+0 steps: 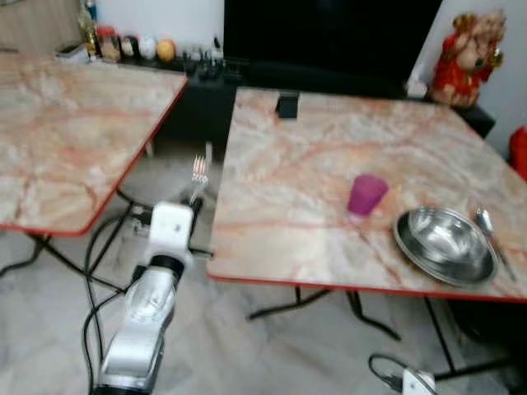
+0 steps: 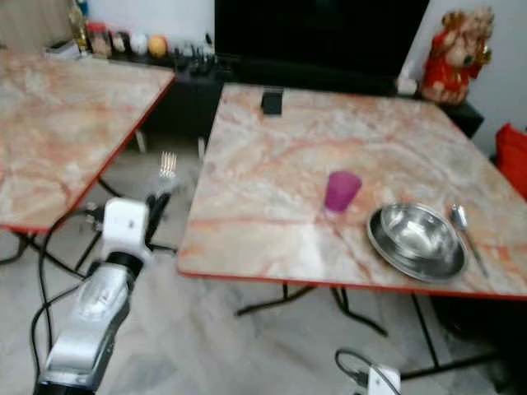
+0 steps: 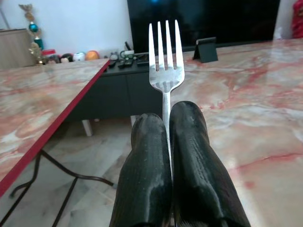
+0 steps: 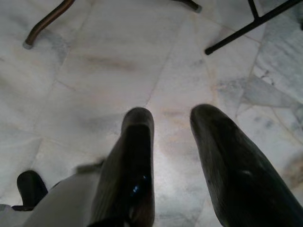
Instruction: Setting the table
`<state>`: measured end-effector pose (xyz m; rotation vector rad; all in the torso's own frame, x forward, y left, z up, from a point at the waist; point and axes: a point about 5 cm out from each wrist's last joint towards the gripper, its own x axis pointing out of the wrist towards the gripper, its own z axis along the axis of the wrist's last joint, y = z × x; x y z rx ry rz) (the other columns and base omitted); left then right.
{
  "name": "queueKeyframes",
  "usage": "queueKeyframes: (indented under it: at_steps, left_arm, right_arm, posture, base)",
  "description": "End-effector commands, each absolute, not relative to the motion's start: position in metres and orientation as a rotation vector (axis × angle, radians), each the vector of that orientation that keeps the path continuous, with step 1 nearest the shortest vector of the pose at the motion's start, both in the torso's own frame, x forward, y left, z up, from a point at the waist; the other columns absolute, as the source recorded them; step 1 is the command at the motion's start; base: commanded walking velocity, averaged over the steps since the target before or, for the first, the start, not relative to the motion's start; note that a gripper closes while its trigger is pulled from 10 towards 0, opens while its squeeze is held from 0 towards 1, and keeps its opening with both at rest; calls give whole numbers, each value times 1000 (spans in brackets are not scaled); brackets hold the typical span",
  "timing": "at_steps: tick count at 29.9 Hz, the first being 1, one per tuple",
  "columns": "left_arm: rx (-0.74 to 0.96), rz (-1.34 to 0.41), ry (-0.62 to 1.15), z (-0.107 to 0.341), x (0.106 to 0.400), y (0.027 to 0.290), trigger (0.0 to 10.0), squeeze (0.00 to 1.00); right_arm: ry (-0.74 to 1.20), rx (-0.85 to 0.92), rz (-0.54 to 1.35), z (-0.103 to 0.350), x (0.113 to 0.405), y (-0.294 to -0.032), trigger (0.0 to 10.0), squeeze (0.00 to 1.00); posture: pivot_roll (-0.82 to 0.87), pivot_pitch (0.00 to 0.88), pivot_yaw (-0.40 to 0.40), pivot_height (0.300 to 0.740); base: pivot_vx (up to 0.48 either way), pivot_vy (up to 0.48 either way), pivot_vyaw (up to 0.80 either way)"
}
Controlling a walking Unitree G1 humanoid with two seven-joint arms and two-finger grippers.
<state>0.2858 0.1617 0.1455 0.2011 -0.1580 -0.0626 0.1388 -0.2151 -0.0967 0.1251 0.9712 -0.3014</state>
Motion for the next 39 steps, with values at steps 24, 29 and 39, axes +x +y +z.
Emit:
queueKeyframes:
  at_steps: [24,29,39]
  left_arm:
    - [256,-142,-203,159,295,150,10000,0]
    - [248,-145,-200,158,294,148,10000,0]
    - [236,-123,-190,157,293,152,10000,0]
  right_arm:
    - [957,163,-353,-96,139,-216,10000,0]
    - [959,165,-357,-96,139,-217,10000,0]
    - [959,155,-352,-96,139,-218,10000,0]
  posture:
    - [93,0,-34,740]
    - [98,0,-42,740]
    - [104,0,-55,740]
  base:
    - [0,-395,0]
    - [0,-397,0]
    - [0,-395,0]
